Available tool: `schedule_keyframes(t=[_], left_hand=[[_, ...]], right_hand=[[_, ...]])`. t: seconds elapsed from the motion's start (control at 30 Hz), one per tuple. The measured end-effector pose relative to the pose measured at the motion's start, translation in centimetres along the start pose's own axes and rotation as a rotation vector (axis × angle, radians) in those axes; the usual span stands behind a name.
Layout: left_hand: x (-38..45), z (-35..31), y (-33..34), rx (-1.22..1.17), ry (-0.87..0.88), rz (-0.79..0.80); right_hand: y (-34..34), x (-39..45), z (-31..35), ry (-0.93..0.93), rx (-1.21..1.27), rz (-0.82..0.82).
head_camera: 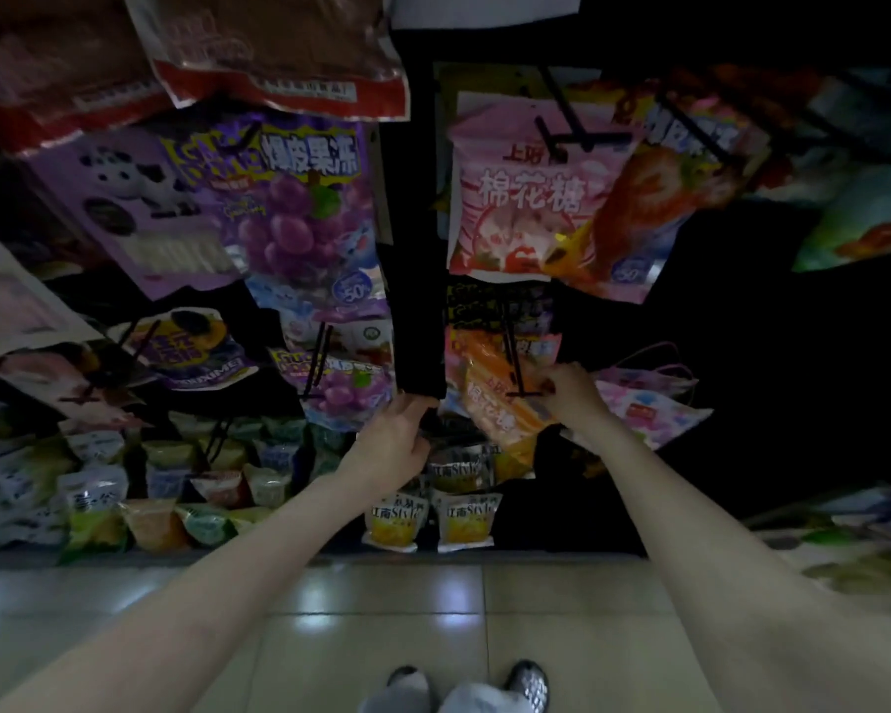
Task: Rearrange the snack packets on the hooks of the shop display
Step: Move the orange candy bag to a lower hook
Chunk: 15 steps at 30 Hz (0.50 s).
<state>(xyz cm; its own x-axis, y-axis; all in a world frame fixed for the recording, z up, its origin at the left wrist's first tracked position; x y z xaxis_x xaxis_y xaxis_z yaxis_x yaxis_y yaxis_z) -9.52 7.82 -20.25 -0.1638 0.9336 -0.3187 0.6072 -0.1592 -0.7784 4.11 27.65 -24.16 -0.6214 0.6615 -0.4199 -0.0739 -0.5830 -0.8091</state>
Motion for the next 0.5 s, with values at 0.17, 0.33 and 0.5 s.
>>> schedule_keyframes(t=[0.17, 0.33, 0.5], left_hand=[[0.0, -2.5, -0.4, -0.044, 0.064, -0.002], [0.0, -6.7, -2.5, -0.191, 0.195, 0.054], [-0.5, -13.0, -7.1, -0.588, 0.375, 0.021]], right_hand=[[-1.4, -5.5, -0.7, -0.119, 0.035, 0.144], [-8.7, -11.4, 1.3, -0.219, -0.032, 0.033], [-17.6, -17.1, 4.6, -0.323, 0.032, -0.189]])
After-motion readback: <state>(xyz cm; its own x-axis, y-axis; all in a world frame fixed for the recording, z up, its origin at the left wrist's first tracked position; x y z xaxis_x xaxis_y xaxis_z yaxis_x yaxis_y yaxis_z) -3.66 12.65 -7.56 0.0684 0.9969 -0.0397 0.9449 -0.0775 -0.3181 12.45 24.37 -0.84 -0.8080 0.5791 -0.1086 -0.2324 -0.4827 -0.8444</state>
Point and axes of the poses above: each hand's wrist, its own x-axis towards the middle knuckle, its own y-axis out of the palm, z = x × y, the point moved 5 cm from there along x, towards the middle knuckle, and after that the axes turned 14 degrees about z, right-handed, at the moved point
